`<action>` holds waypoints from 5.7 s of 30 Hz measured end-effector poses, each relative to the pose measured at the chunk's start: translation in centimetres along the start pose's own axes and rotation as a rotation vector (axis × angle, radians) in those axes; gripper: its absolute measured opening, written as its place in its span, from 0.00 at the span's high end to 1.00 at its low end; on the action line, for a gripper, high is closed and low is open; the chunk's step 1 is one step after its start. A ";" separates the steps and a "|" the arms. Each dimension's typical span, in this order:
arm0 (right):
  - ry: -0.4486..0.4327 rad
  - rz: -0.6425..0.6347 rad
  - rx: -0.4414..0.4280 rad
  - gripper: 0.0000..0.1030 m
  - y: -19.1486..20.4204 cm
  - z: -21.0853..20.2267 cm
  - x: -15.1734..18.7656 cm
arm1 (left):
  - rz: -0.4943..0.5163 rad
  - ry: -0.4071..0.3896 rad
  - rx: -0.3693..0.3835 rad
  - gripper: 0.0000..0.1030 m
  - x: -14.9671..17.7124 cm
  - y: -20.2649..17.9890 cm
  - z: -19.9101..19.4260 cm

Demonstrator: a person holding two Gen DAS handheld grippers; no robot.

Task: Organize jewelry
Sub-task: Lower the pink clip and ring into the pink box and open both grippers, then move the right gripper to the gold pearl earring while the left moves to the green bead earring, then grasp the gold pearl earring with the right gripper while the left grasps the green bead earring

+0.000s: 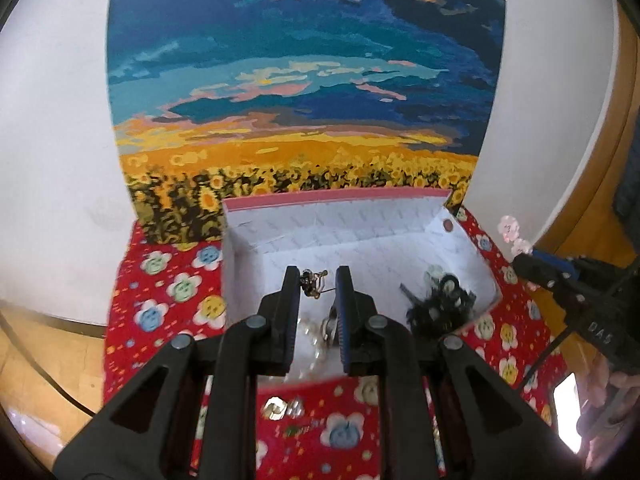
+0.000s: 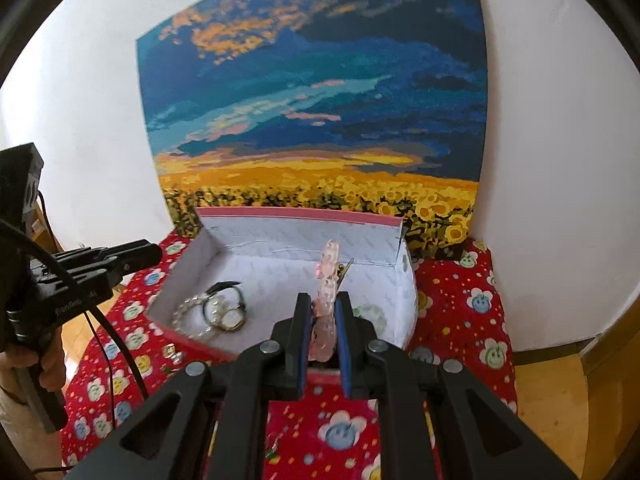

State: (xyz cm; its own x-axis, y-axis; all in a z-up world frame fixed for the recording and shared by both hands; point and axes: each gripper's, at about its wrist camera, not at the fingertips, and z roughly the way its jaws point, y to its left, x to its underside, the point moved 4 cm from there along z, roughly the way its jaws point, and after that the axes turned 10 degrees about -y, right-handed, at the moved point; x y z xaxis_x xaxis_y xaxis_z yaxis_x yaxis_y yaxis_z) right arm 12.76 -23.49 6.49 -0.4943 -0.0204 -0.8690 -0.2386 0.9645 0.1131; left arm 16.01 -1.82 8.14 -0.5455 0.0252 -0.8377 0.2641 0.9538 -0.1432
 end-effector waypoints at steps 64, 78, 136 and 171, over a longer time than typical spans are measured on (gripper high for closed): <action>0.047 0.122 -0.030 0.57 0.4 -0.9 1.4 | -0.049 0.076 -0.005 0.65 2.1 -1.2 0.4; 0.015 0.097 -0.077 0.55 4.4 -8.3 3.5 | -0.035 0.048 -0.131 0.65 3.8 1.2 -8.6; 0.151 0.112 0.008 0.85 6.9 -2.6 14.7 | -0.089 0.221 -0.101 0.64 13.6 3.2 -3.8; 0.127 0.228 -0.176 0.85 3.9 -5.4 15.6 | -0.033 0.175 -0.100 0.99 12.9 -1.3 -1.2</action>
State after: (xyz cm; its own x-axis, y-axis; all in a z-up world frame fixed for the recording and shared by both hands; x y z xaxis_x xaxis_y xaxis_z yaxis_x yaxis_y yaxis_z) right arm -0.39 -21.44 -3.97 -0.6497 0.1476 -0.7457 -0.2452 0.8878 0.3894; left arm 7.68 -2.40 -1.81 -0.6850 0.0373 -0.7276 0.1684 0.9798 -0.1082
